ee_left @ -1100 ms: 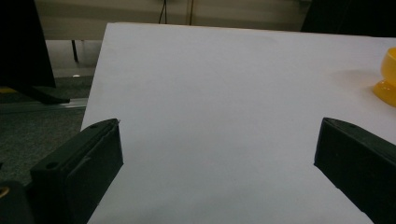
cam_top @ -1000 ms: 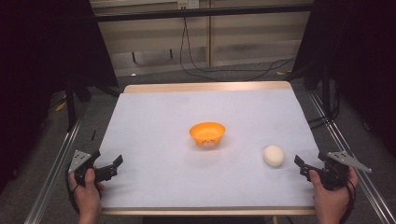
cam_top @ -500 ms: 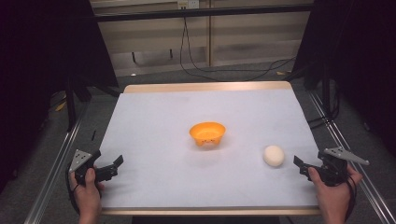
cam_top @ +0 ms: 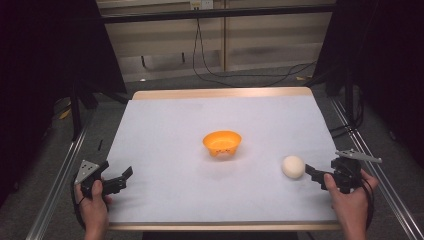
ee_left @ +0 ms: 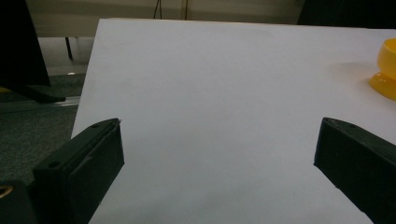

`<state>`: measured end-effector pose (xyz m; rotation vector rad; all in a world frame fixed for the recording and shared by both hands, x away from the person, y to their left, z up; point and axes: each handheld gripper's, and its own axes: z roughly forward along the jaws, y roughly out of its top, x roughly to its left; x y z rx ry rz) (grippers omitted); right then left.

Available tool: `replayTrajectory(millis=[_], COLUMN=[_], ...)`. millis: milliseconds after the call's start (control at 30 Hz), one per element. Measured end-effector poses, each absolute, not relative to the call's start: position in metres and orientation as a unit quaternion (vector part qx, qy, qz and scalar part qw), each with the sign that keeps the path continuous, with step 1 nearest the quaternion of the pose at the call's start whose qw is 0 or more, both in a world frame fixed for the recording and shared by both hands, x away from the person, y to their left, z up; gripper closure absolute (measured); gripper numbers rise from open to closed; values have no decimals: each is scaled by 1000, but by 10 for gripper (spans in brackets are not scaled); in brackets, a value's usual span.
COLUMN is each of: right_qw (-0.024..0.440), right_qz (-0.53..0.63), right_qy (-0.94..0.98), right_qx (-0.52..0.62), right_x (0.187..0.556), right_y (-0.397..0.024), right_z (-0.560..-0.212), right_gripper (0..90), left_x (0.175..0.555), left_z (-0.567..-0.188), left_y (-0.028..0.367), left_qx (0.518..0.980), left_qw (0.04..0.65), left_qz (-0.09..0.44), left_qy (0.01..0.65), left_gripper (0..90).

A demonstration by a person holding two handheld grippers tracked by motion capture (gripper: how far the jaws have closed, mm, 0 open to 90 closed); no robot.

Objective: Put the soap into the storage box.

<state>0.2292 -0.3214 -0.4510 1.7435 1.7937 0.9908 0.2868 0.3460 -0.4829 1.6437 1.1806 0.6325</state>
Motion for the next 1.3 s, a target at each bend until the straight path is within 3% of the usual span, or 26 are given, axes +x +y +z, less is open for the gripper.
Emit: replayTrajectory(millis=[833, 1300], right_qw=[190, 201], right_qz=[326, 310], right_qy=[686, 680], right_qx=[622, 633], right_x=[252, 265], right_y=[-270, -265], right_z=[-464, -474], right_gripper=[92, 222], left_x=[287, 287], left_z=[-483, -483], left_y=[345, 346], left_qx=[676, 680], left_qw=[490, 487], left_qz=[257, 257], left_qy=[486, 483], left_gripper=[13, 14])
